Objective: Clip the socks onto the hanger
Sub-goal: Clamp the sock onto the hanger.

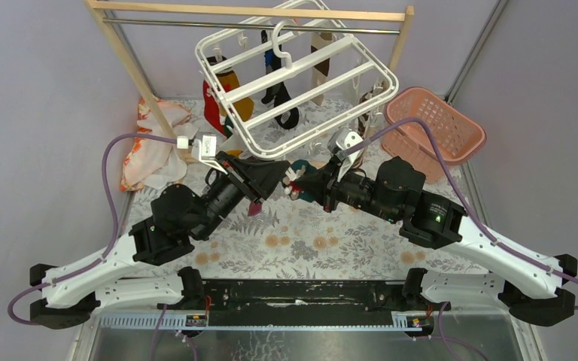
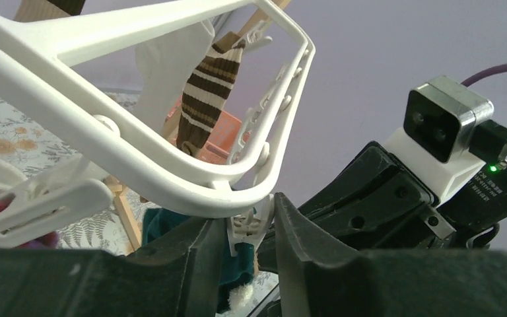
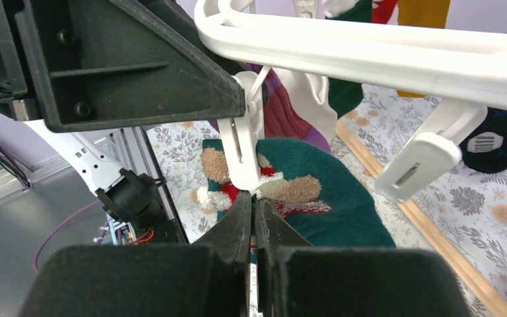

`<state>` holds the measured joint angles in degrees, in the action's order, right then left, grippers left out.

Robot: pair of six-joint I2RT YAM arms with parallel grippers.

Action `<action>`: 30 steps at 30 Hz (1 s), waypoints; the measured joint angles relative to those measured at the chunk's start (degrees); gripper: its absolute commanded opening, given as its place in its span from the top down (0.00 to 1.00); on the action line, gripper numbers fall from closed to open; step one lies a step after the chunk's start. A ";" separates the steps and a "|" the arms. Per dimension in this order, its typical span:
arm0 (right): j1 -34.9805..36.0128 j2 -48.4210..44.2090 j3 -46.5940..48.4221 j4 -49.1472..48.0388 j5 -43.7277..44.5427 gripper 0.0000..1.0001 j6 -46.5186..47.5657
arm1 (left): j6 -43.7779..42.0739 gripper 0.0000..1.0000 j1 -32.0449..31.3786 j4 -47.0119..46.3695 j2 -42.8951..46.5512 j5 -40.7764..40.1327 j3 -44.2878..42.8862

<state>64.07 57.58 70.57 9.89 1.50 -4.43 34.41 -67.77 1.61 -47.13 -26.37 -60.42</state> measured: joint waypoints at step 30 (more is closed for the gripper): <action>0.04 -3.65 -1.66 0.13 19.30 0.00 1.51 | -0.22 0.10 -0.07 10.91 3.45 -2.23 0.02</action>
<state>64.12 53.93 68.90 10.02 20.80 -2.92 34.20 -67.83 12.51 -43.68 -28.60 -60.40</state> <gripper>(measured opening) 0.993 0.834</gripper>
